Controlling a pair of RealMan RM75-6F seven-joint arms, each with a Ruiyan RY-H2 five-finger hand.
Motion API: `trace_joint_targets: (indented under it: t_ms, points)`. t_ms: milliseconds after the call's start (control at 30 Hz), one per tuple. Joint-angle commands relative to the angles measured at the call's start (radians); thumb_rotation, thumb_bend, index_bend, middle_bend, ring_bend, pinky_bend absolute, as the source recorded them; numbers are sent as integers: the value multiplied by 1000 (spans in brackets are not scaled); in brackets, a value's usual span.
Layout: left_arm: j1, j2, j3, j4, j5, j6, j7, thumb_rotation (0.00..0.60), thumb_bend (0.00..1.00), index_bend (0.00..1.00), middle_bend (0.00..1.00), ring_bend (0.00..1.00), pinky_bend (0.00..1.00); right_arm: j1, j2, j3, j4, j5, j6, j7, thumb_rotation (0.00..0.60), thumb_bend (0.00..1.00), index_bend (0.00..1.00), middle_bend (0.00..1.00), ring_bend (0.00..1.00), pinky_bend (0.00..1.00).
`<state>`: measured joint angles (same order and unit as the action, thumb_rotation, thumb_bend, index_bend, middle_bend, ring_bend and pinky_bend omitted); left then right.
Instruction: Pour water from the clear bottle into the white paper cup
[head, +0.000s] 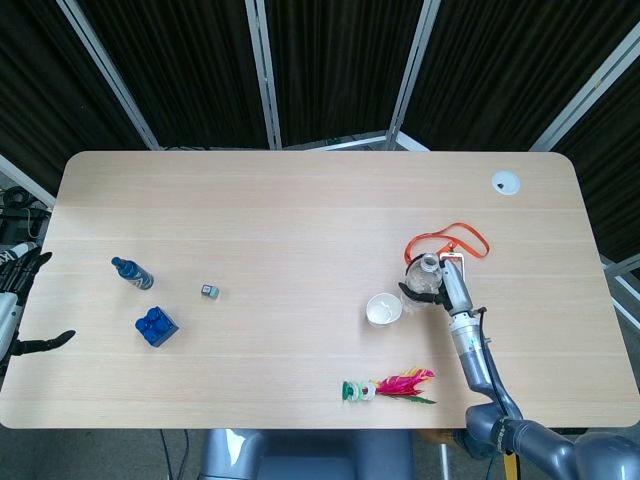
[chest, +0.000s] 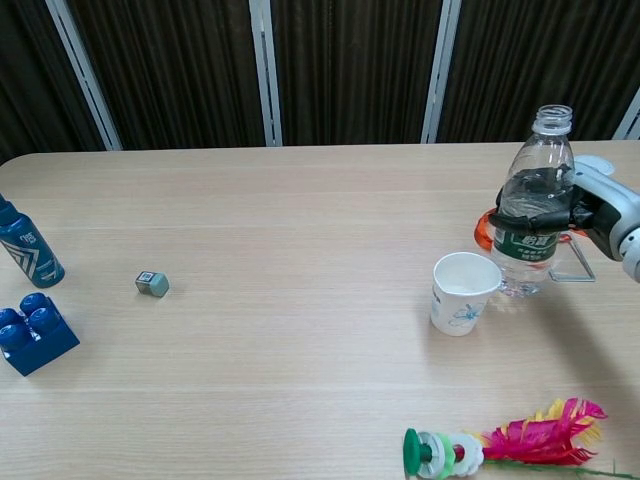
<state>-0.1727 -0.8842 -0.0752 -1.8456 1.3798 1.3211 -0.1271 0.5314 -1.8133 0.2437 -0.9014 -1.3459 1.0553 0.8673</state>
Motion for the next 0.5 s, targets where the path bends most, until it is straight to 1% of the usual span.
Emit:
trace_joint_targets:
  t_ms: [33, 133, 300, 500]
  points:
    - [0, 0, 0, 0, 0, 1, 1, 600, 2, 0, 0, 0, 0, 2, -5, -2, 13, -3, 1, 2, 600, 221, 530, 565, 511, 475]
    - [0, 0, 0, -1, 0, 1, 1, 600, 1, 0, 0, 0, 0, 2, -10, -2, 27, -1, -2, -1, 600, 149, 451, 547, 496, 474]
    - [0, 0, 2, -1, 1, 0, 3, 600, 2, 0, 0, 0, 0, 2, -10, 0, 33, 14, -29, 1, 600, 84, 446, 508, 470, 464]
    - [-1, -1, 2, -1, 0, -1, 5, 600, 2, 0, 0, 0, 0, 2, -6, 3, 31, 17, -37, 16, 600, 68, 440, 490, 453, 440]
